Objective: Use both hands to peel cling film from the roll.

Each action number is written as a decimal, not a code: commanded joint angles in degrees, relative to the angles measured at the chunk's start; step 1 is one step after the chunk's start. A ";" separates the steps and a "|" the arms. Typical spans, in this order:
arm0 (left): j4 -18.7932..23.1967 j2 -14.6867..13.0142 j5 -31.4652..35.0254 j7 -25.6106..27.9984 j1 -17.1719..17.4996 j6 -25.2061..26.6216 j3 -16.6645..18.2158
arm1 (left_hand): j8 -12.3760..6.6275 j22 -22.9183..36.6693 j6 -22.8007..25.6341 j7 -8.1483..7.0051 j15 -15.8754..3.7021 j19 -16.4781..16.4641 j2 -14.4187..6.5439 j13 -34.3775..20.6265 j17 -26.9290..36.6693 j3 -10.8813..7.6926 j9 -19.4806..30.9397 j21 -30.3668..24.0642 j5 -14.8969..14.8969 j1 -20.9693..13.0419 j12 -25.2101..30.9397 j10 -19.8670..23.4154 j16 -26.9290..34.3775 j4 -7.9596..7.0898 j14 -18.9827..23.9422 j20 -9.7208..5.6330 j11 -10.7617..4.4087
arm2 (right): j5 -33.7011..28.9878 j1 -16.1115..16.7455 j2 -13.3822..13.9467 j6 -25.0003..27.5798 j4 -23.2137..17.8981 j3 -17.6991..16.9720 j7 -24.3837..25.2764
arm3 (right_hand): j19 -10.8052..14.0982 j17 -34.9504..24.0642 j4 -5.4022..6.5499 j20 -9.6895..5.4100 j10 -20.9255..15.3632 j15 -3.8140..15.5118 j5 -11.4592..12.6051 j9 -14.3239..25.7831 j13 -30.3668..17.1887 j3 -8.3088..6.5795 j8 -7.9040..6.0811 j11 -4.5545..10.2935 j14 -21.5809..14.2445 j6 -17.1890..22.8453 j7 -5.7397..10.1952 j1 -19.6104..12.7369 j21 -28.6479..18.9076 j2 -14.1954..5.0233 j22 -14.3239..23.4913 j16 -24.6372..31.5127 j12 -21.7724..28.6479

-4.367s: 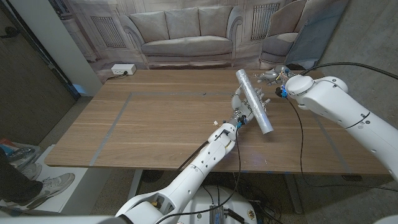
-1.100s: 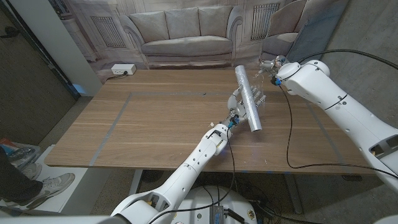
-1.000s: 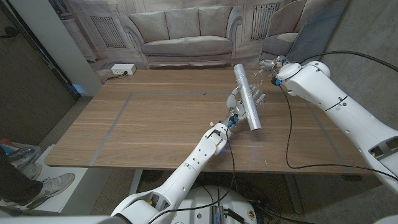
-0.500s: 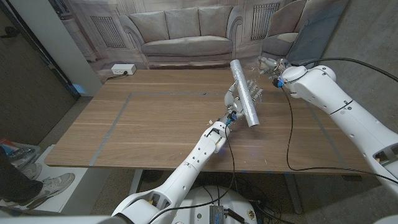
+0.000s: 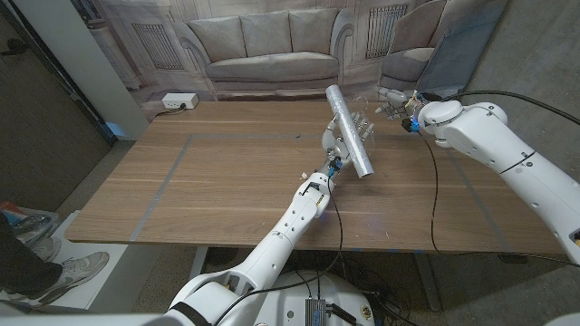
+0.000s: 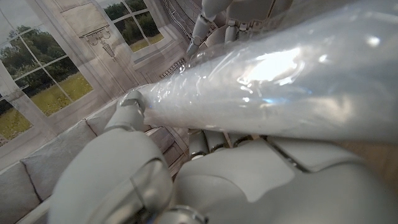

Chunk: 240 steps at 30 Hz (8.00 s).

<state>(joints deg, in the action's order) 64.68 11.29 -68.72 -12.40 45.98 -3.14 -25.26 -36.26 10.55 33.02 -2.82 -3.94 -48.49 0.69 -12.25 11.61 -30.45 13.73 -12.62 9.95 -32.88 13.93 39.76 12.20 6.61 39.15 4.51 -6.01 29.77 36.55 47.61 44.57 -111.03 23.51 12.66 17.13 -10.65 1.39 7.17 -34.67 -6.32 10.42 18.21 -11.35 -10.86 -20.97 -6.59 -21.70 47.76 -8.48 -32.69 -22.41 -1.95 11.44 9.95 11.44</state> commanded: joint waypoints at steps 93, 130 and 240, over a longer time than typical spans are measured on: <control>-8.80 2.79 5.50 -0.45 -4.00 2.38 -0.10 | 1.42 0.14 -7.23 -1.56 -3.40 1.87 -0.21 -0.67 0.70 1.72 0.62 0.78 0.20 2.50 -1.42 -3.04 -1.22 -1.90 -2.78 0.15 0.41 | 19.98 4.31 3.72 -17.77 11.14 -5.41 -17.08 | 4.91 0.25 -11.75 -4.69 -6.29 6.31 0.48 6.06 0.35 -12.90 -7.41 6.00 -3.31 12.33 2.73 -26.42 -1.41 -5.58 0.42 1.39 3.50; 0.71 -0.35 6.01 2.91 0.23 1.98 -2.49 | 7.39 0.36 -20.57 -2.94 -2.23 9.82 0.38 -2.08 2.40 3.68 -0.90 1.34 0.78 5.05 -1.99 -14.32 -1.65 -3.25 -13.40 2.41 0.69 | 17.43 5.33 5.89 -13.19 7.08 -5.71 -7.81 | 5.33 0.25 -11.17 -5.13 -6.81 6.80 0.89 7.11 0.29 -14.08 -8.24 5.80 -3.99 12.28 1.98 -27.46 -2.15 -4.75 0.46 0.89 3.19; -10.50 -0.20 6.18 -7.07 -7.07 10.53 -1.61 | 16.64 0.62 -39.16 -3.01 0.60 5.09 2.35 -2.70 3.38 8.15 -1.45 -2.32 1.38 9.98 -0.49 -26.68 -0.14 -5.42 -17.94 1.17 4.04 | 20.69 13.29 11.46 -18.00 3.77 -10.46 -12.56 | 3.43 0.34 -11.44 -3.64 -5.16 4.50 0.17 6.39 0.24 -16.33 -5.63 5.36 -1.99 12.27 2.33 -26.27 -2.54 -3.19 0.18 0.91 3.47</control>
<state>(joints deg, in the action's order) 52.82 12.61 -61.93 -19.54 39.01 2.80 -26.60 -19.91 11.08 -5.34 -5.82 -2.35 -42.89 2.93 -14.79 14.80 -22.29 12.24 -14.63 11.06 -22.52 13.71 13.43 11.70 1.49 20.58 5.85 -2.07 49.91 49.42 59.57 25.97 -106.74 14.00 -2.87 20.05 -10.14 -10.19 3.48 -39.11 -1.94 10.60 24.35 -10.91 -26.74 -26.13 -1.12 -23.15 59.87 -5.65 -58.26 -24.59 -5.09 11.34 10.82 15.22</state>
